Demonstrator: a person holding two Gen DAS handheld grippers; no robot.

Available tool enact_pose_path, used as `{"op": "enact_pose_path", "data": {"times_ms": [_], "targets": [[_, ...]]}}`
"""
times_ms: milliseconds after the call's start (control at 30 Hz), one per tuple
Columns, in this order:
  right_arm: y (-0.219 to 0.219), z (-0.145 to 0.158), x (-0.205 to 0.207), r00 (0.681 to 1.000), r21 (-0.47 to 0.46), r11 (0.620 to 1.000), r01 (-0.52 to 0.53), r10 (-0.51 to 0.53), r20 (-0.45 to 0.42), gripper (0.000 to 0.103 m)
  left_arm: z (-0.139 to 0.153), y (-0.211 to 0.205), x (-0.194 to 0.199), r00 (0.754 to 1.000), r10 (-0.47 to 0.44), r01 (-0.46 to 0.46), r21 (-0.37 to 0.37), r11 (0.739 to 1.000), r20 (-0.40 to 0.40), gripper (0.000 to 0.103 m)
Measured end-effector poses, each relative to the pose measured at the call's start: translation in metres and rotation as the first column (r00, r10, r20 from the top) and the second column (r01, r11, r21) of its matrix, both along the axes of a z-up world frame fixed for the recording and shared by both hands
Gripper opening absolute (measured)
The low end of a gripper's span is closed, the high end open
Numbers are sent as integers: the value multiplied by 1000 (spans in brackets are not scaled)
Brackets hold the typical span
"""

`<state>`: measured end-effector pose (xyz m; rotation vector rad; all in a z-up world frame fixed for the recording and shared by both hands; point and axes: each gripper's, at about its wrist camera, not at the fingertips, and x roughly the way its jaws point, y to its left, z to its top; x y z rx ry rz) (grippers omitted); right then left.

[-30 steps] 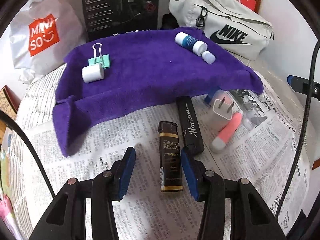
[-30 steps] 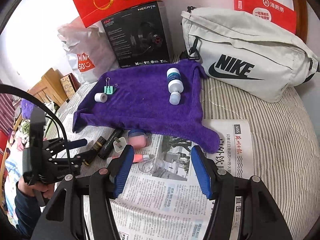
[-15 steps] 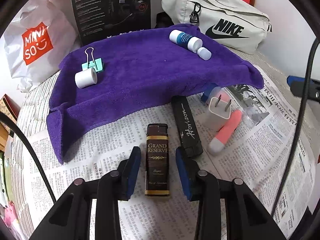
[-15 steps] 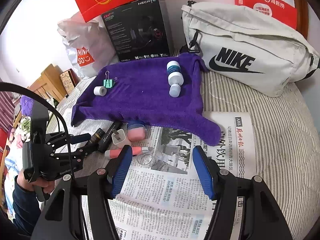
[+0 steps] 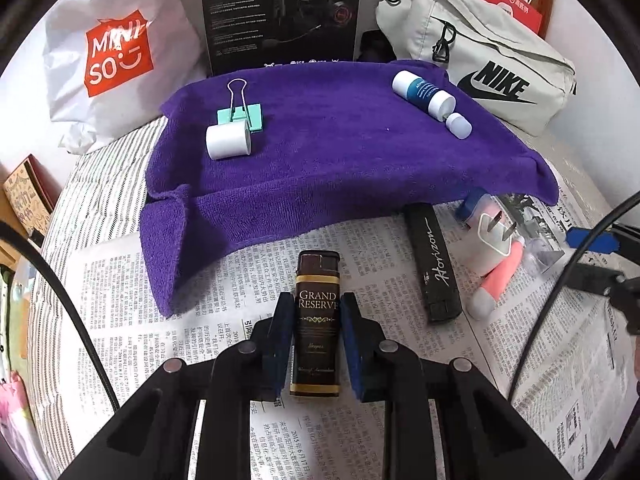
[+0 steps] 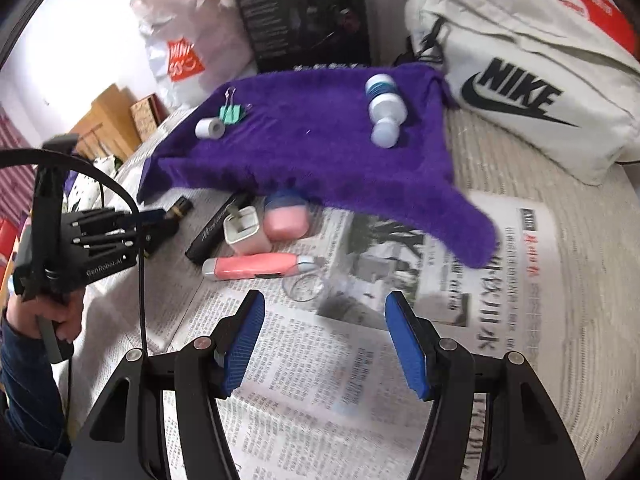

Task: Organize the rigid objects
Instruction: 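Grasp the Grand Reserve box with the left tool while the right tool grasps the clear cup, then carry the box onto the towel with the left tool while the right tool sets down the cup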

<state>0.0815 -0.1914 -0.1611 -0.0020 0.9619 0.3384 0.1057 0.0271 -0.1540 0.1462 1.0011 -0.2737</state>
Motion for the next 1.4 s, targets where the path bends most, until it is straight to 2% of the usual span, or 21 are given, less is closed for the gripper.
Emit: {"op": "enact_pose_path", "data": {"times_ms": [167, 267, 367, 400, 433, 700, 933, 1267, 1400], "targets": [[16, -15, 8, 1000, -45, 999, -29, 29, -12, 61, 0, 0, 0, 1000, 2, -2, -7, 1000, 1, 23], [25, -18, 8, 998, -108, 993, -46, 51, 38, 56, 0, 2, 0, 1000, 5, -5, -17, 1000, 2, 23], [31, -20, 8, 993, -164, 984, -65, 80, 90, 40, 0, 3, -1, 1000, 4, -4, -16, 1000, 7, 23], [32, -20, 7, 991, -165, 983, -77, 94, 99, 30, 0, 3, -1, 1000, 6, -6, -19, 1000, 9, 23], [32, -20, 6, 988, -164, 982, -94, 112, 106, 27, 0, 3, -2, 1000, 7, -6, -20, 1000, 13, 23], [25, -23, 1, 981, -136, 986, -92, 114, 158, 27, -2, 3, -17, 995, -3, 6, -29, 1000, 97, 24], [23, -23, 3, 982, -117, 989, -93, 111, 153, 27, -2, 5, -15, 995, 4, 1, -48, 999, 98, 23], [24, -23, -3, 980, -133, 986, -95, 116, 159, 27, -2, 5, -16, 995, 5, 0, -54, 999, 96, 23], [29, -24, -5, 978, -166, 982, -90, 119, 170, 26, -2, 4, -16, 995, 7, -2, -53, 999, 97, 23]]}}
